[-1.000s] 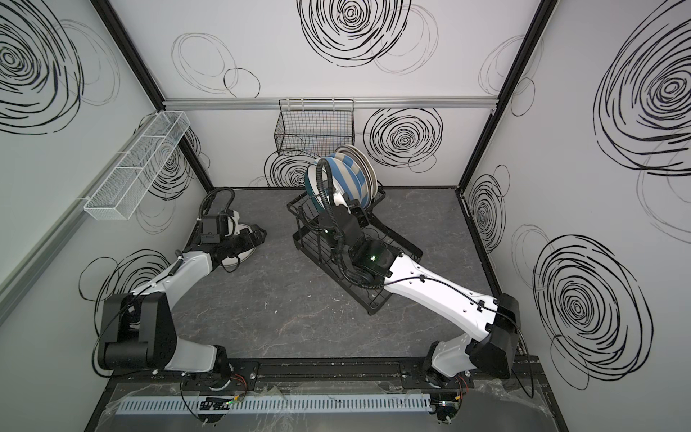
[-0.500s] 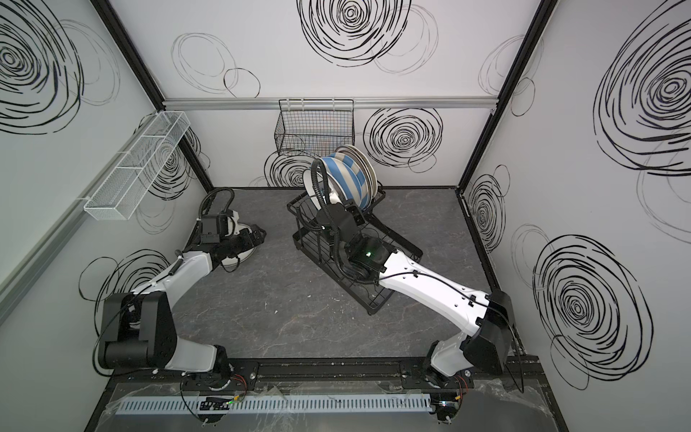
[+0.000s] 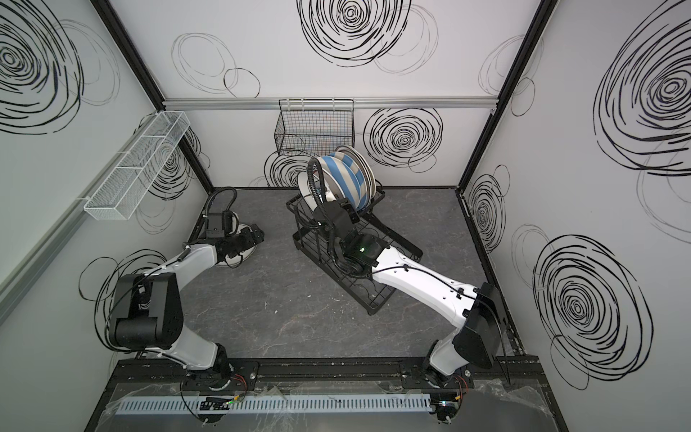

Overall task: Load plates into a dish rack
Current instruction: Place the plate on the dish rack, then move the plate to the middle-left of the table.

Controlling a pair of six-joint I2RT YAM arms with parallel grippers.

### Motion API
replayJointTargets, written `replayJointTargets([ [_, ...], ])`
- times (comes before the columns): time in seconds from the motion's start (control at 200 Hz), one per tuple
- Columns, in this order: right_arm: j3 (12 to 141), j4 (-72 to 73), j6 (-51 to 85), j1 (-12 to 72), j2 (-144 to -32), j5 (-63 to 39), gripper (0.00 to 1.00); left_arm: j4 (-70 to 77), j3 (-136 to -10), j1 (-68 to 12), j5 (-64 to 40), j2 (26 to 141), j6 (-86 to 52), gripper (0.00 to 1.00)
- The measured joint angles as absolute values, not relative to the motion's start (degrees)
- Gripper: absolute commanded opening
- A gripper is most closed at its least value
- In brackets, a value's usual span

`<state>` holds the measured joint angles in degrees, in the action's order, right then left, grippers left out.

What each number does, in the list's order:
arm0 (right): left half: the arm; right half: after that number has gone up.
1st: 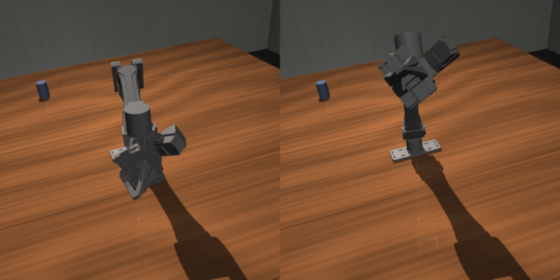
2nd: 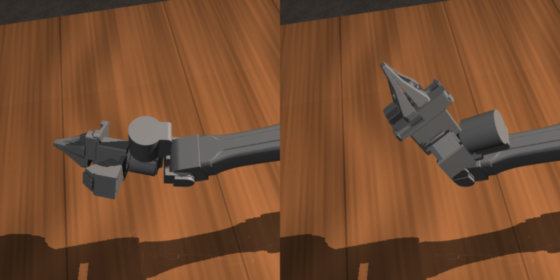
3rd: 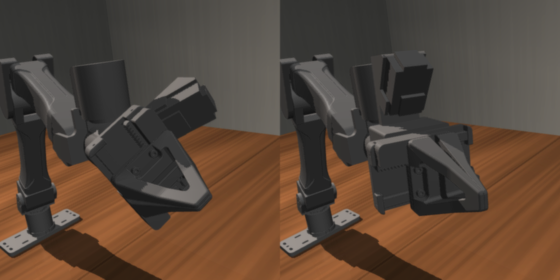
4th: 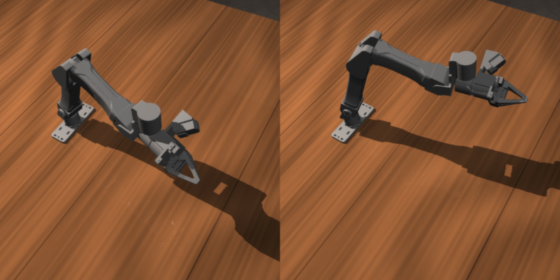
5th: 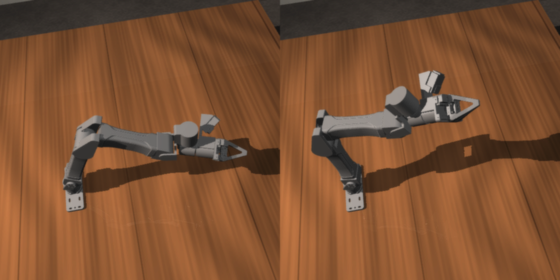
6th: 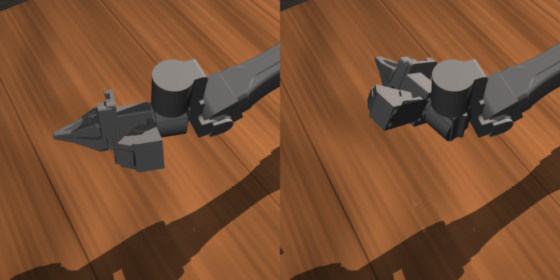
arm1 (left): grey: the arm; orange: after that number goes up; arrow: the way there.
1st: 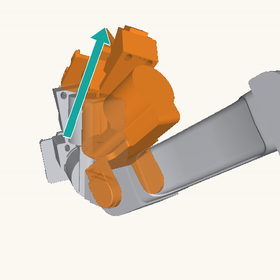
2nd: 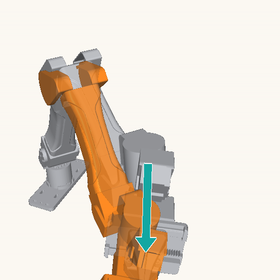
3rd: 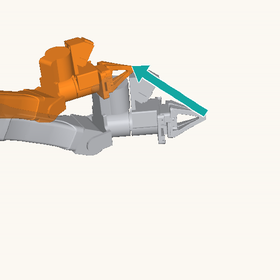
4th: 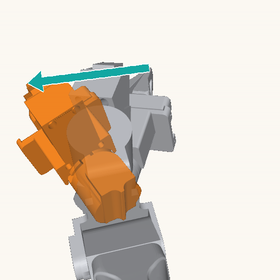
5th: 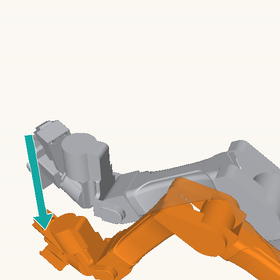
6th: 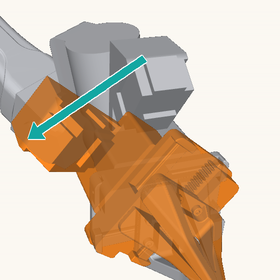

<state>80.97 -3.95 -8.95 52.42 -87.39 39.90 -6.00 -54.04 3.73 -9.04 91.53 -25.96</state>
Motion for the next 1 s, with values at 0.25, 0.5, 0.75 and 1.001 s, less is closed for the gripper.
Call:
replayJointTargets([
  [0.25, 83.2, -6.2, -8.2, 52.5, -88.2, 38.9, 0.59, -6.1, -55.2, 3.3, -6.0, 93.7, -25.9, 0.96],
  [0.5, 83.9, -10.8, -3.8, 52.8, -82.1, 31.5, 0.78, -5.7, -54.3, 1.4, -5.5, 94.1, -26.0, 0.96],
  [0.75, 83.8, -11.4, 3.2, 52.8, -73.0, 18.1, 0.79, -4.4, -51.1, 0.4, -5.7, 95.3, -26.5, 0.96],
  [1.001, 78.5, -11.3, 7.7, 52.9, -71.9, 10.0, 0.79, -1.2, -50.4, 0.3, -5.4, 97.1, -27.3, 0.96],
])
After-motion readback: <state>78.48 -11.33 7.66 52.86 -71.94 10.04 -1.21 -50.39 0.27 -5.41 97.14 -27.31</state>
